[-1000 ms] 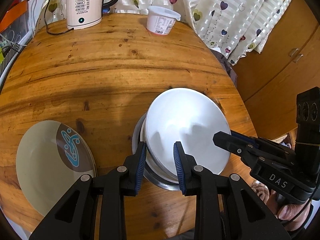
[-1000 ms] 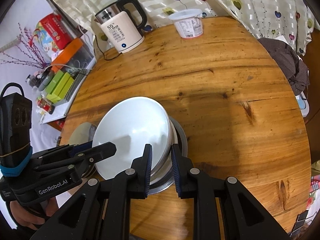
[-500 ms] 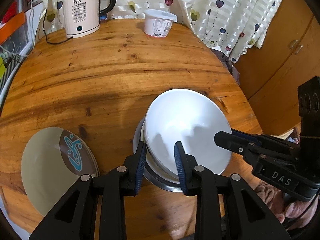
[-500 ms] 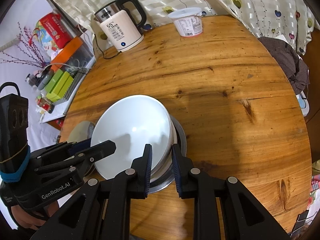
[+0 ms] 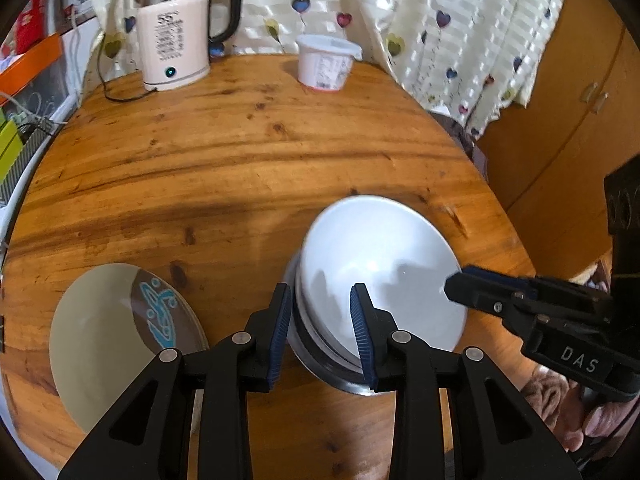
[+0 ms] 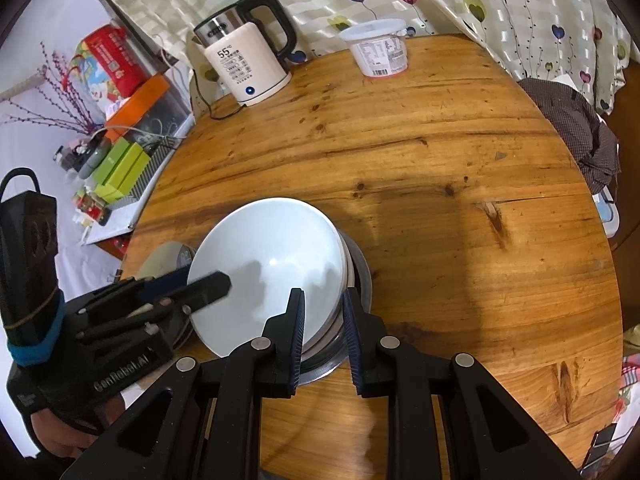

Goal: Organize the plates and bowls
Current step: 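Grip the rim of the steel bowl stack with both tools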

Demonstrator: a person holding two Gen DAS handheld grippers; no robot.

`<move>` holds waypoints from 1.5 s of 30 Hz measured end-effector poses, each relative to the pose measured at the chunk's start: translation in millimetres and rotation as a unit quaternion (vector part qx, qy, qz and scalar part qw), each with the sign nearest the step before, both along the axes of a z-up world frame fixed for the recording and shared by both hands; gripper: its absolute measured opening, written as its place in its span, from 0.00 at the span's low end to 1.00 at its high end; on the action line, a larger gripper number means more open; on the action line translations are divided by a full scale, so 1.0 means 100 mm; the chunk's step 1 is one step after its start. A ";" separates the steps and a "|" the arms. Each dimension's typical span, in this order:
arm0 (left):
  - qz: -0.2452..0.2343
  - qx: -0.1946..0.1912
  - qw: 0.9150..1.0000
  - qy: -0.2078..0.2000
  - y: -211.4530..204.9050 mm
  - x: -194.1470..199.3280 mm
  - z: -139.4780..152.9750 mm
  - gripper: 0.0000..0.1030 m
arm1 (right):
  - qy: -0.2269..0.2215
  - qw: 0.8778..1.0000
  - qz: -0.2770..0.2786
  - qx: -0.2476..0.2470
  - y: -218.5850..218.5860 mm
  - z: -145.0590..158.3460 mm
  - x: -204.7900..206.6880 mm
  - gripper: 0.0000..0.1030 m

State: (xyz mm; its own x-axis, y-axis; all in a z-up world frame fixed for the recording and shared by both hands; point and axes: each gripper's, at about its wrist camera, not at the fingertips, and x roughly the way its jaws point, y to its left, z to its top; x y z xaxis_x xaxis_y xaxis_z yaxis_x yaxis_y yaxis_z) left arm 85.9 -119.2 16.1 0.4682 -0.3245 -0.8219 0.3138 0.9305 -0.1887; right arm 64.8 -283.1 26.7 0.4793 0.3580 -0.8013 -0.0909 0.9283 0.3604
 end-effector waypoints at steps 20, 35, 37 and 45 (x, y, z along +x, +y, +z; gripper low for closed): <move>-0.012 -0.013 1.000 -0.015 -0.05 -0.01 -0.03 0.31 | -0.009 1.000 -0.003 0.000 -0.05 0.07 -0.01 0.11; 0.009 -0.056 0.998 -0.024 0.15 -0.08 0.02 0.31 | -0.028 1.000 -0.006 0.009 -0.17 0.11 -0.11 0.36; 0.015 -0.057 0.998 -0.028 0.18 -0.11 0.03 0.31 | -0.032 0.999 -0.005 0.011 -0.18 0.12 -0.14 0.38; 0.020 -0.057 0.998 -0.028 0.21 -0.16 0.01 0.31 | -0.040 0.999 0.006 0.014 -0.15 0.12 -0.19 0.41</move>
State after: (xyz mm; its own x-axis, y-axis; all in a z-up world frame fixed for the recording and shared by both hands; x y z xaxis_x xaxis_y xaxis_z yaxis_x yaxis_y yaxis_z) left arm 69.9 -98.5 17.4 0.5270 -0.3948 -0.7526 0.2898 0.9160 -0.2775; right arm 45.9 -297.7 38.6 0.5370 0.3860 -0.7501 -0.1317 0.9166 0.3774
